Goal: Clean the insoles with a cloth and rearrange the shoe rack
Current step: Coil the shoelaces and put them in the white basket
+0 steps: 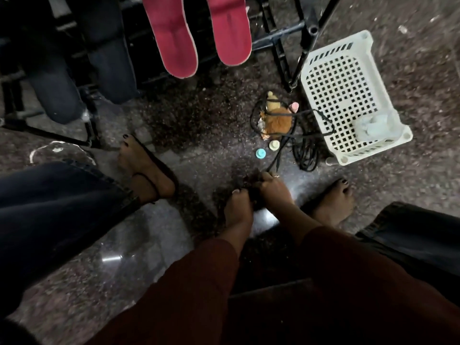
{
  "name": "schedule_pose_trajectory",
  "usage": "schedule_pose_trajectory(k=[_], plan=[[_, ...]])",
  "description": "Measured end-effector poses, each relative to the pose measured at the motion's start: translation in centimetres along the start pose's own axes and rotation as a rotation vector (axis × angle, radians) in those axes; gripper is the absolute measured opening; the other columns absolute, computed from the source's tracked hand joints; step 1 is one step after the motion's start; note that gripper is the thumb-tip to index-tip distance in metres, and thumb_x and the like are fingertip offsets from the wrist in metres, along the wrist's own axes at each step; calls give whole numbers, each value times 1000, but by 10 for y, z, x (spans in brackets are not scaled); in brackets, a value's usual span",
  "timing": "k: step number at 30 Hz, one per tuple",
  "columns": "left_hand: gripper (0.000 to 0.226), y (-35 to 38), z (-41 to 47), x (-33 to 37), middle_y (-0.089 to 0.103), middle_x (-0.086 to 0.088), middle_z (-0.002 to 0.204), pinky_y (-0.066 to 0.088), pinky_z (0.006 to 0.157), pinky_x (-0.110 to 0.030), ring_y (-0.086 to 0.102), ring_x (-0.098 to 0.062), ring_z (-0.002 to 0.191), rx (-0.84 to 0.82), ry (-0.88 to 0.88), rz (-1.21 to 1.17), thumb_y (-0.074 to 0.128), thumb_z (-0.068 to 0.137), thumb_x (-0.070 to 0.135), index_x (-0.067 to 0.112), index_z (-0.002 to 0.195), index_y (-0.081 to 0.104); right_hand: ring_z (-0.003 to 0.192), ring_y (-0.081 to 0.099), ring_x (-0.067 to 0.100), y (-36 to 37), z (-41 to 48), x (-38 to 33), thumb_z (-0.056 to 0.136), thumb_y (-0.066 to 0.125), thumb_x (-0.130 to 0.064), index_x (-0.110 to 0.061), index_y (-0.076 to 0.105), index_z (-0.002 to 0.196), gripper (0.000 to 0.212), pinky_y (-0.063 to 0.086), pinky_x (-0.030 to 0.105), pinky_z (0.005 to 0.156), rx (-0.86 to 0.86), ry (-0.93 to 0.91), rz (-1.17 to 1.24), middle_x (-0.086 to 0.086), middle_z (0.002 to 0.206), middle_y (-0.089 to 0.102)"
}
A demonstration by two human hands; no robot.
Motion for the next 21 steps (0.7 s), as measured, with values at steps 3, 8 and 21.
schedule_pose_trajectory(k=[3,8,21], plan=[[32,4,8,0,58,-18,121,41,94,-37,53,-34,113,-1,-41,-67,37,99,19,1,116,58,70,58,34,1,6,-2,61,66,-18,-11,71,64,9,50,31,57,-14,-48,-90,10,76,59],[29,8,17,-2,59,-16,118,39,97,-38,54,-31,111,-10,1,28,39,96,18,6,110,62,67,59,26,-6,7,-9,63,51,-20,-15,65,55,17,48,35,61,-43,-95,-234,1,67,58],[32,-41,-10,31,64,-6,92,49,65,-29,61,-20,81,-125,-409,-990,41,101,31,4,103,58,102,57,37,-66,-25,-26,88,47,-8,-1,57,109,24,41,38,85,37,157,225,20,105,63]])
Point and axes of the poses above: each hand's wrist, its own z-axis towards the middle knuckle, its own y-axis out of the palm, x = y × z, the point moved 1 cm from there along z, towards the middle knuckle
